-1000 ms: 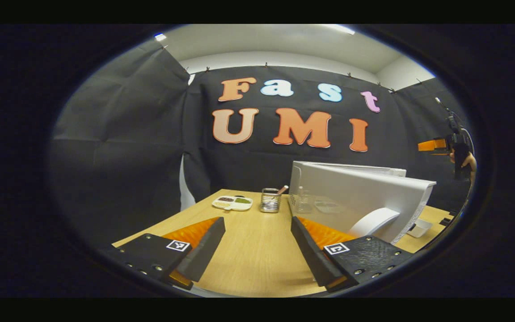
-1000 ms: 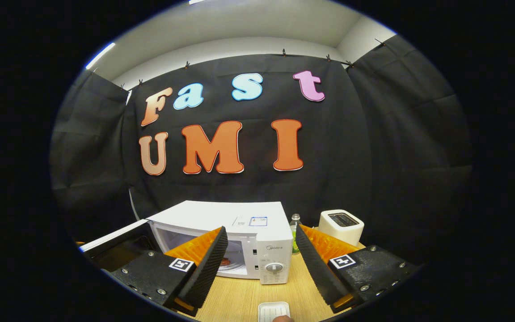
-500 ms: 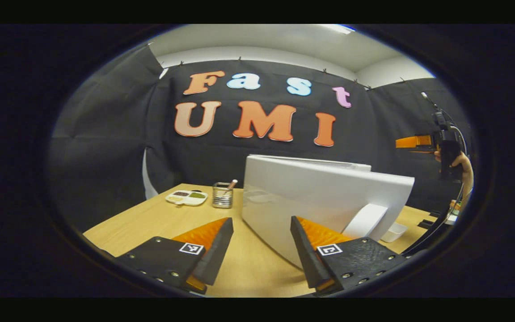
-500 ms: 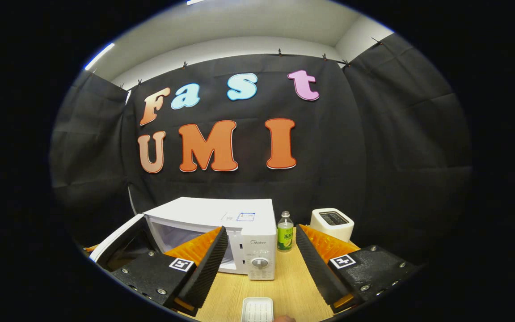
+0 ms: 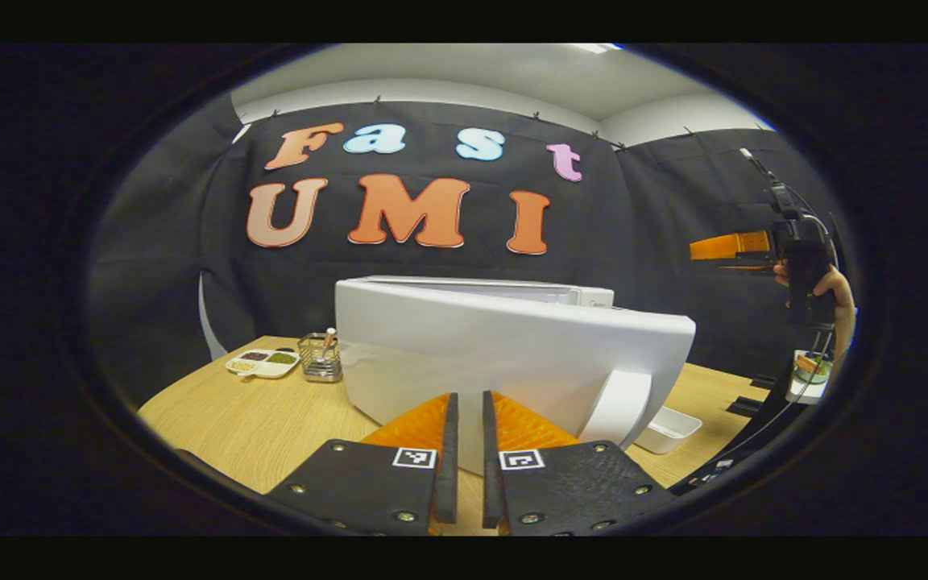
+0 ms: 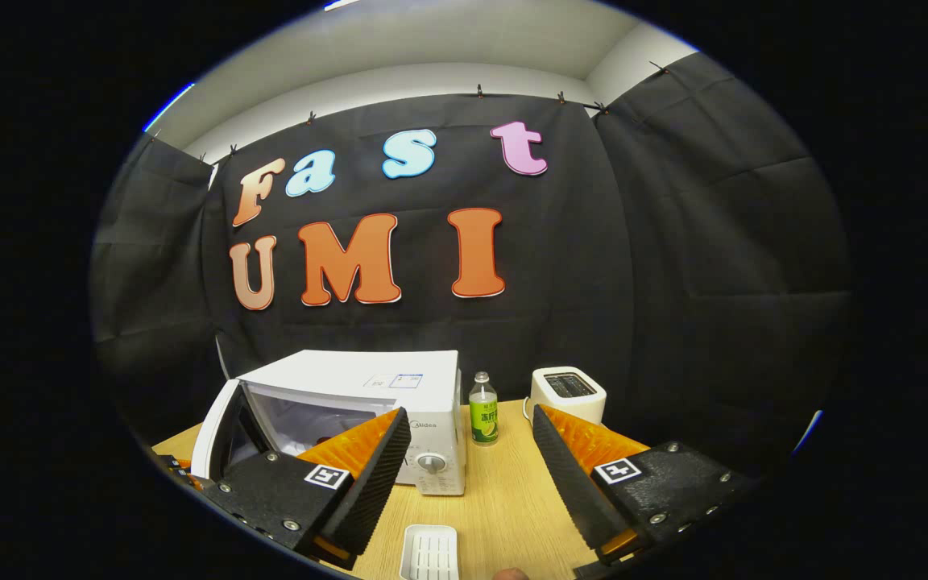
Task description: Open the microwave oven with the left hand, put the food in, and close the microwave oven.
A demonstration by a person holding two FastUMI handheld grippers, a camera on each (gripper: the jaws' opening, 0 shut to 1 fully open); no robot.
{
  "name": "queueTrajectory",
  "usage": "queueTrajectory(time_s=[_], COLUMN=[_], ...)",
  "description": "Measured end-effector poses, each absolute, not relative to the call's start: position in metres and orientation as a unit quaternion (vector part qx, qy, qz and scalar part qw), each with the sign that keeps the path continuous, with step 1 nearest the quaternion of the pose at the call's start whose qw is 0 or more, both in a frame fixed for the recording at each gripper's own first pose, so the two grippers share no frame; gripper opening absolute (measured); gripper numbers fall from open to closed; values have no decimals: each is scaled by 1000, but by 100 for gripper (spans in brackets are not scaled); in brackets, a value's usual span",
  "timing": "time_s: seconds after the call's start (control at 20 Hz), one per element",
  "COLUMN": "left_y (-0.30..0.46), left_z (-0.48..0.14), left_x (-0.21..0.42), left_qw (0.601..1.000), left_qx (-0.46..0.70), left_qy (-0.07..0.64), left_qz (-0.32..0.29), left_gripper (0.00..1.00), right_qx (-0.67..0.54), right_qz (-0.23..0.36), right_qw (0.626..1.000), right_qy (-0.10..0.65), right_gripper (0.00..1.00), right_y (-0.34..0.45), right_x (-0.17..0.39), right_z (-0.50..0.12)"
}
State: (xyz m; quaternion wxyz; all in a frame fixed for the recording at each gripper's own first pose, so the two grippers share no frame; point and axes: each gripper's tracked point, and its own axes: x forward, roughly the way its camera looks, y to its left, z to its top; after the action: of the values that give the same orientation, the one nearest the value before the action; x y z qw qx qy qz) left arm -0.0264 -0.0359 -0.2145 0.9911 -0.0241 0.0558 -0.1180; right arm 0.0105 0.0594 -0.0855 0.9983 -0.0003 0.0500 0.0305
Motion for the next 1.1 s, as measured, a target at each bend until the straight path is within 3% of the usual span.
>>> queueTrajectory(time_s=[0.25, 0.3, 0.55, 1.1], left_y=[-60, -65, -95, -124], left_z=[-205, -204, -209, -218], left_x=[7, 14, 51, 138], left_qw=[992, 991, 988, 993], left_qx=[-32, -41, -52, -39], left_qy=[50, 50, 68, 77], left_qz=[-111, -113, -126, -81], left_gripper=[9, 3, 4, 4], right_qx=[9, 10, 13, 14], right_qz=[22, 21, 14, -23], right_qw=[999, 999, 999, 999], right_qy=[48, 46, 43, 45], right_gripper=[95, 95, 95, 95], right_y=[43, 41, 22, -25], right_x=[10, 11, 10, 7], right_z=[-87, -87, -85, -91])
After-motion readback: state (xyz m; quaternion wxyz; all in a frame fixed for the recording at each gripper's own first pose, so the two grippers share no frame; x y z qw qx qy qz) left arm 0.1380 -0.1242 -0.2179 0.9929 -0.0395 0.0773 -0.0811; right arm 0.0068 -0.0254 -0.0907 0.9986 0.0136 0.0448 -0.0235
